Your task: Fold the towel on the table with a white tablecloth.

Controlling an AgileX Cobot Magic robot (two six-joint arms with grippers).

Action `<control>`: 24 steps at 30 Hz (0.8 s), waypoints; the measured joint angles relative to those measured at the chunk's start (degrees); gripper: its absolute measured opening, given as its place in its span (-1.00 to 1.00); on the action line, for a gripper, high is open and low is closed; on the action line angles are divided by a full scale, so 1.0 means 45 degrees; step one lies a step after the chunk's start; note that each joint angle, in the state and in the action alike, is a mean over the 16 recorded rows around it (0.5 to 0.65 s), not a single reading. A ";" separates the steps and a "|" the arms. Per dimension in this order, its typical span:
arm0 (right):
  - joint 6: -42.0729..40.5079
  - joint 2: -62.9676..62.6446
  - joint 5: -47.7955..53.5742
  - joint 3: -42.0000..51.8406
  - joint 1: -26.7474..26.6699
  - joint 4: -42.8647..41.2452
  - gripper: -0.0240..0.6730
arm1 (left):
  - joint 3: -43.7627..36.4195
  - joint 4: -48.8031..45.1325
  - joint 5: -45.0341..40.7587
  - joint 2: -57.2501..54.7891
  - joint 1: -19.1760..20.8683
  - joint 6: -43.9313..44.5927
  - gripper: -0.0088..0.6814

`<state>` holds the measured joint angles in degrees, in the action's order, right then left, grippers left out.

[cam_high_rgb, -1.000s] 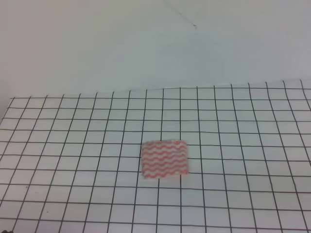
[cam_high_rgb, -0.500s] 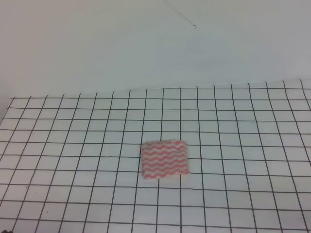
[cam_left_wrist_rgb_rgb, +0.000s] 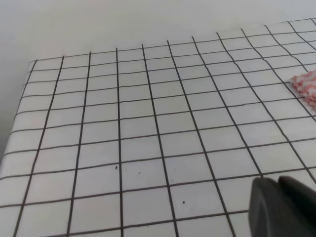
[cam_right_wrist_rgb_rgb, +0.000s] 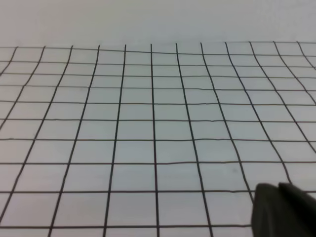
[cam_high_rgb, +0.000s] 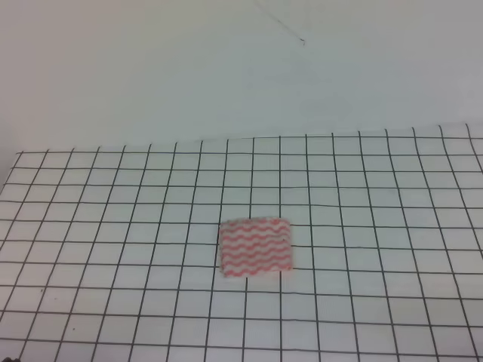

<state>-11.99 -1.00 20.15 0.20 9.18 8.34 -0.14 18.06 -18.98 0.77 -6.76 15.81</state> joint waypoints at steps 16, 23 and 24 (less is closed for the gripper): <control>0.0203 0.0014 -0.0084 0.0000 -0.0976 0.0178 -0.93 | 0.0000 0.0000 0.0006 0.0030 0.0000 -0.0002 -0.98; 0.0231 0.0014 -0.0108 0.0000 -0.0988 0.0337 -0.93 | 0.0000 0.0000 0.0006 0.0027 0.0000 -0.0002 -0.98; 0.0232 0.0014 -0.0108 0.0000 -0.0988 0.0339 -0.93 | 0.0000 0.0000 0.0006 0.0026 0.0000 -0.0002 -0.98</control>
<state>-10.95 -0.94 19.66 0.20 4.73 9.86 -0.14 18.06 -18.95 0.89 -6.76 15.80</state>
